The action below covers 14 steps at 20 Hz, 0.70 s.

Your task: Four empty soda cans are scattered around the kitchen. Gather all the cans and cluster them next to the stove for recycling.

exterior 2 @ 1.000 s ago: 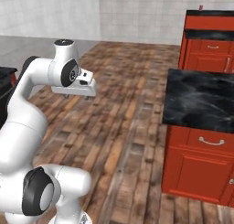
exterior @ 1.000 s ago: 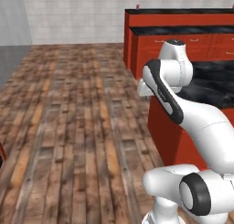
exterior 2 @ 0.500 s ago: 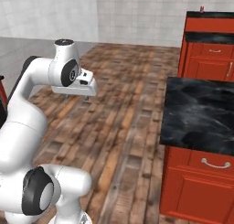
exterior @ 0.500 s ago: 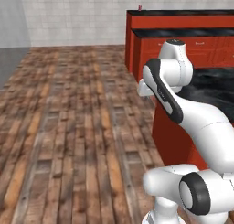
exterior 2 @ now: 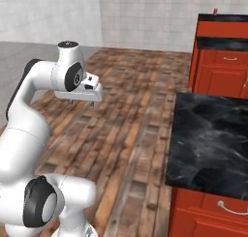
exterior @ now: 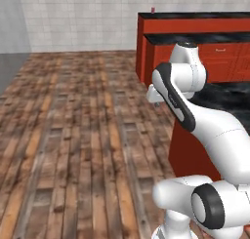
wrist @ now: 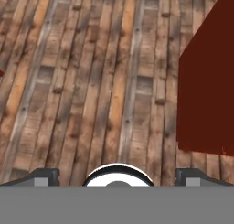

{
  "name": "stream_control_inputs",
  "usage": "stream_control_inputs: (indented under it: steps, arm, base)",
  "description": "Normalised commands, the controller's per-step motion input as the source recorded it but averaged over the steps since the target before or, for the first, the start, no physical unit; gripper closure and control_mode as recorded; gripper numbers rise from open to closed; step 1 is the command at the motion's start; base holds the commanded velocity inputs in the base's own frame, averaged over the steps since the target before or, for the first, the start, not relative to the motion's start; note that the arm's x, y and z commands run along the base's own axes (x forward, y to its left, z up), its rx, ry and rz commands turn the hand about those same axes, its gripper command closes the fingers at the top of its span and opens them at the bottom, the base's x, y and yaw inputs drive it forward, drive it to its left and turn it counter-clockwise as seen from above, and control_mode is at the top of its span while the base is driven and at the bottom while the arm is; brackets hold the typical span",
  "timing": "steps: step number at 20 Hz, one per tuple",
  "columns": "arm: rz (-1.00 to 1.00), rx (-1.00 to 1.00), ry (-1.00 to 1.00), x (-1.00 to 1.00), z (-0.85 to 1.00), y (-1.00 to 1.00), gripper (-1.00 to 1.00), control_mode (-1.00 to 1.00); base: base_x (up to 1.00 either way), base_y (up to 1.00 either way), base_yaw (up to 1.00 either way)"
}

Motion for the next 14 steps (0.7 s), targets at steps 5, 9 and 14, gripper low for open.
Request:
stream_control_inputs:
  steps: [5,9,14]
  arm:
    - [0.00,0.00,0.00,0.00,0.00,0.00,-1.00,1.00]
    - [0.00,0.00,0.00,0.00,0.00,0.00,-1.00,1.00]
    - [0.00,0.00,0.00,0.00,0.00,0.00,-1.00,1.00]
  base:
    - [0.72,-0.03,0.00]
    - [0.72,-0.04,0.00]
    - [0.72,-0.04,0.01]
